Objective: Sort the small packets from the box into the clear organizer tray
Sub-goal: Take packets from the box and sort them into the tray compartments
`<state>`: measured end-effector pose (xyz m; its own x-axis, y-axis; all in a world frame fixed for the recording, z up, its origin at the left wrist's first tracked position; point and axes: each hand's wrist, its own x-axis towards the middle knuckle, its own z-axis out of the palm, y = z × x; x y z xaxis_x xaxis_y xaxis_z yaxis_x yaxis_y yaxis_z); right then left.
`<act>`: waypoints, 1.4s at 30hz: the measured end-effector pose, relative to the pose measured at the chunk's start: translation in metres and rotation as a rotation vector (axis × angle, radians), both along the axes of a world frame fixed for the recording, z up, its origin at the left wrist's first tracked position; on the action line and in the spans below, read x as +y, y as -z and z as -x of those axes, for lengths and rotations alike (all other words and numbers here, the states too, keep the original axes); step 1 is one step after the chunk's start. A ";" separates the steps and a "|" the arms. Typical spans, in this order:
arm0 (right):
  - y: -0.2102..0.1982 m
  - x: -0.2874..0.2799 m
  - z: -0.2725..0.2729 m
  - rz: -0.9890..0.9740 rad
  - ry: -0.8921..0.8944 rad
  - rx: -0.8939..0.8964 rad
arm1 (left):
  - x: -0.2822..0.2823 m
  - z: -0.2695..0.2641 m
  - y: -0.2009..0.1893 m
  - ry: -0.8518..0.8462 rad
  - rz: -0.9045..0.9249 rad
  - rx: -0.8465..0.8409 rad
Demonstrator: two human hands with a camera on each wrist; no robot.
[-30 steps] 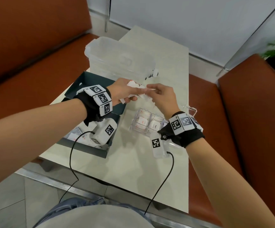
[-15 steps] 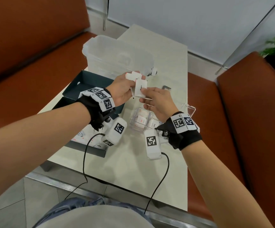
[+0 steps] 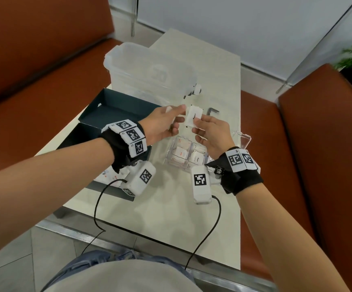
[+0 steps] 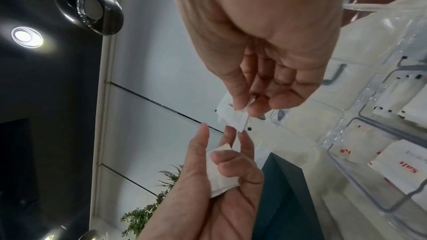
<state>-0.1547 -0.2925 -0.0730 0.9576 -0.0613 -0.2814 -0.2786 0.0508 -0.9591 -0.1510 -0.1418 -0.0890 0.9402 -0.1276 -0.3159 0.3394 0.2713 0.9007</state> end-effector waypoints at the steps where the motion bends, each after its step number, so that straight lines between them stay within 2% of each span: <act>1: 0.001 0.000 0.000 -0.002 -0.001 0.006 | -0.003 0.001 0.002 0.021 -0.038 -0.036; 8: 0.006 -0.006 -0.001 0.075 -0.019 -0.024 | -0.012 -0.003 0.001 0.009 -0.178 -0.168; 11: 0.006 -0.012 -0.003 0.238 -0.056 -0.087 | -0.013 -0.006 -0.001 0.081 -0.254 -0.201; 15: -0.001 -0.027 -0.012 0.539 -0.096 -0.275 | -0.016 -0.010 -0.003 0.193 -0.393 -0.242; 19: -0.007 -0.044 -0.020 0.723 -0.198 -0.379 | -0.027 -0.010 -0.005 0.327 -0.455 -0.284; 25: -0.001 -0.062 -0.026 0.809 -0.270 -0.314 | -0.040 -0.013 0.006 0.377 -0.512 -0.294; 30: 0.010 -0.068 -0.031 0.839 -0.273 -0.216 | -0.038 -0.016 0.018 0.260 -0.537 -0.245; 33: 0.023 -0.064 -0.028 0.883 -0.354 -0.146 | -0.033 -0.017 0.022 0.196 -0.551 -0.227; 38: 0.039 -0.055 -0.026 1.046 -0.454 -0.076 | -0.027 -0.014 0.025 0.163 -0.549 -0.196; 42: 0.046 -0.049 -0.027 1.145 -0.467 -0.052 | -0.025 -0.012 0.025 0.138 -0.527 -0.179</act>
